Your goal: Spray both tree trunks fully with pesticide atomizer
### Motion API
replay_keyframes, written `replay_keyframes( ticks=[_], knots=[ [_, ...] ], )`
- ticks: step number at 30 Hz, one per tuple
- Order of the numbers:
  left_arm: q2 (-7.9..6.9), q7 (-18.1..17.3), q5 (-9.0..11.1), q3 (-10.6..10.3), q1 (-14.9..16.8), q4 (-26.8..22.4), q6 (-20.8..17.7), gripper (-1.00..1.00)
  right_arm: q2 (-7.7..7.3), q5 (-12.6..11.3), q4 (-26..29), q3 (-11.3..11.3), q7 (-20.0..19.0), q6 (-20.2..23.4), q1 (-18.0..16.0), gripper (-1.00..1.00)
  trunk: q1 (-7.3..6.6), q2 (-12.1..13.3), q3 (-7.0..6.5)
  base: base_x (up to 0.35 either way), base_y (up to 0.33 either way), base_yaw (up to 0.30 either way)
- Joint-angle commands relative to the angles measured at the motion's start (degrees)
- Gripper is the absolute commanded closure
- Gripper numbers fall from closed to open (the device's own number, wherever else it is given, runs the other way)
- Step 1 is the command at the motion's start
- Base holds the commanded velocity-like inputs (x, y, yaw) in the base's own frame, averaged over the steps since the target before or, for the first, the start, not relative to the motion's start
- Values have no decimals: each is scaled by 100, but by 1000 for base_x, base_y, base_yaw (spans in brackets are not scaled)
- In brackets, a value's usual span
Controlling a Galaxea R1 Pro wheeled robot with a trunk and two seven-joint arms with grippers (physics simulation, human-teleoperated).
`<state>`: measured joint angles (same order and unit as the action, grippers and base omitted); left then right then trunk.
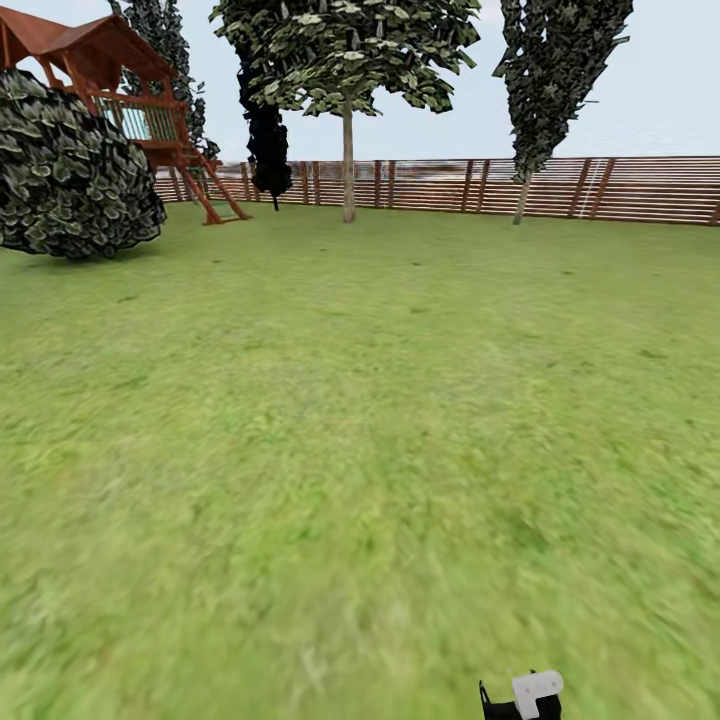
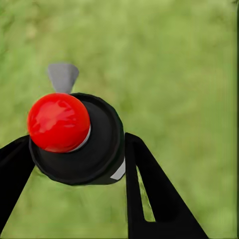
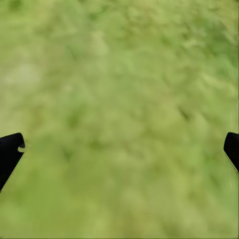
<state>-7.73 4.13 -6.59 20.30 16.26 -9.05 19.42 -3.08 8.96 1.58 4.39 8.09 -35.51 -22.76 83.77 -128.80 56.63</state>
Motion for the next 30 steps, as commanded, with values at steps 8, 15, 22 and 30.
replay_keyframes(
  ticks=[8, 15, 22, 30],
  knots=[
    [0, 0, 0, 0, 0, -1, 0, 100, 0, 0, 0, 0, 0, 0, 0, -100, 0, 0, 0, 340, 0, 0],
    [0, 0, 0, 0, 0, -8, 0, 100, 0, 0, 0, 0, 0, 0, 0, -100, 0, 0, 0, 340, 0, 0],
    [0, 0, 0, 0, 0, -6, 0, 100, 0, 0, 0, 0, 0, 0, 0, -100, 0, 0, 0, 340, 0, 0],
    [0, 0, 0, 0, 0, -4, 0, 100, 0, 0, 0, 0, 0, 0, 0, -100, 0, 0, 0, 340, 0, 0]
  ],
)
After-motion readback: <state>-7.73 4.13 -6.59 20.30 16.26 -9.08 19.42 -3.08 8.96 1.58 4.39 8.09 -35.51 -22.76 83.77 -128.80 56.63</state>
